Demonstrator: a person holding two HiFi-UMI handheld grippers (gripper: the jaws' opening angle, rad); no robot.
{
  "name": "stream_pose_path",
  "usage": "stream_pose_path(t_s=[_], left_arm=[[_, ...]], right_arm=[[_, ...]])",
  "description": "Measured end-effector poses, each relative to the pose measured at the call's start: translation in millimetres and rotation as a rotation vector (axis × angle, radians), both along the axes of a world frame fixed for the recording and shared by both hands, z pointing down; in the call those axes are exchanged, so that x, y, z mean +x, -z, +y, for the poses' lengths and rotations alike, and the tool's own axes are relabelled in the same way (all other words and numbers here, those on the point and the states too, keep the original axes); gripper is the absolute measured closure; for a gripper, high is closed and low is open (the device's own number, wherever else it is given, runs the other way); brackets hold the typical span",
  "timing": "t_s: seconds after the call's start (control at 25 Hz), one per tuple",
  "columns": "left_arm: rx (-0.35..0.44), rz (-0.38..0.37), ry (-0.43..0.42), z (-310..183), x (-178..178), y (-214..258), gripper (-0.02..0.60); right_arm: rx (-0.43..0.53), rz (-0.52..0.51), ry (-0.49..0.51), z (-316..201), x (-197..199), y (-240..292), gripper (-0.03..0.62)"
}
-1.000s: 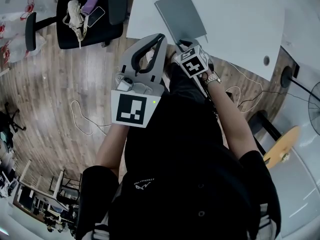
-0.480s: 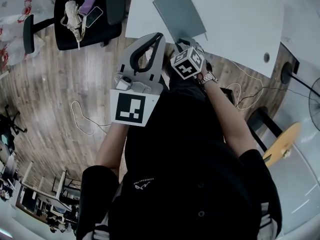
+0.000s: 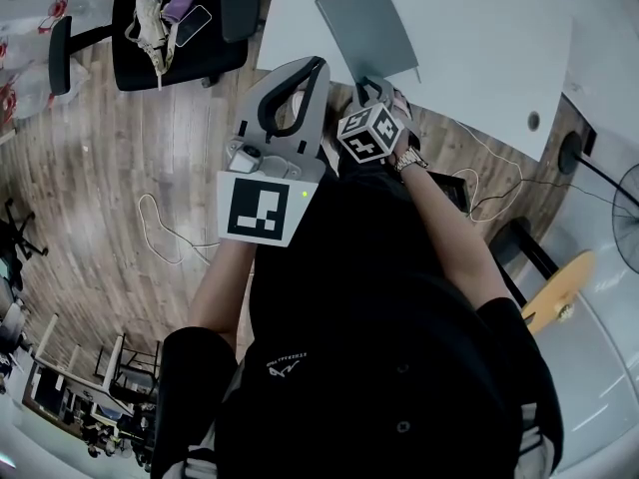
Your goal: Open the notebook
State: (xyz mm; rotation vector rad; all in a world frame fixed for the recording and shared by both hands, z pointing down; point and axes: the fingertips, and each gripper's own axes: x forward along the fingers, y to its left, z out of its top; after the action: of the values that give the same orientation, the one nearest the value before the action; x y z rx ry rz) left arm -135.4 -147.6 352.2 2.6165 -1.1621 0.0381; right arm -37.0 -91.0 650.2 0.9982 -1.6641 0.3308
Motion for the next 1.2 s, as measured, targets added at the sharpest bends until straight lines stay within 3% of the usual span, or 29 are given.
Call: stream_pose_path(t_s=[0.6, 1.0, 1.2], left_arm=[[0.015, -0.011, -0.005, 4, 3, -1, 0.575], [0.025, -0.025, -0.002, 5, 7, 1, 0.575], [0.024, -0.036, 0.017, 4, 12, 1, 0.575]], right_arm=[[-0.107, -0.15, 0.029, -2, -1, 10, 0.566], [-0.233, -0.251, 0.025, -4, 2, 18, 0.571], [-0.245, -0.295, 0.035, -5, 2, 22, 0.57]])
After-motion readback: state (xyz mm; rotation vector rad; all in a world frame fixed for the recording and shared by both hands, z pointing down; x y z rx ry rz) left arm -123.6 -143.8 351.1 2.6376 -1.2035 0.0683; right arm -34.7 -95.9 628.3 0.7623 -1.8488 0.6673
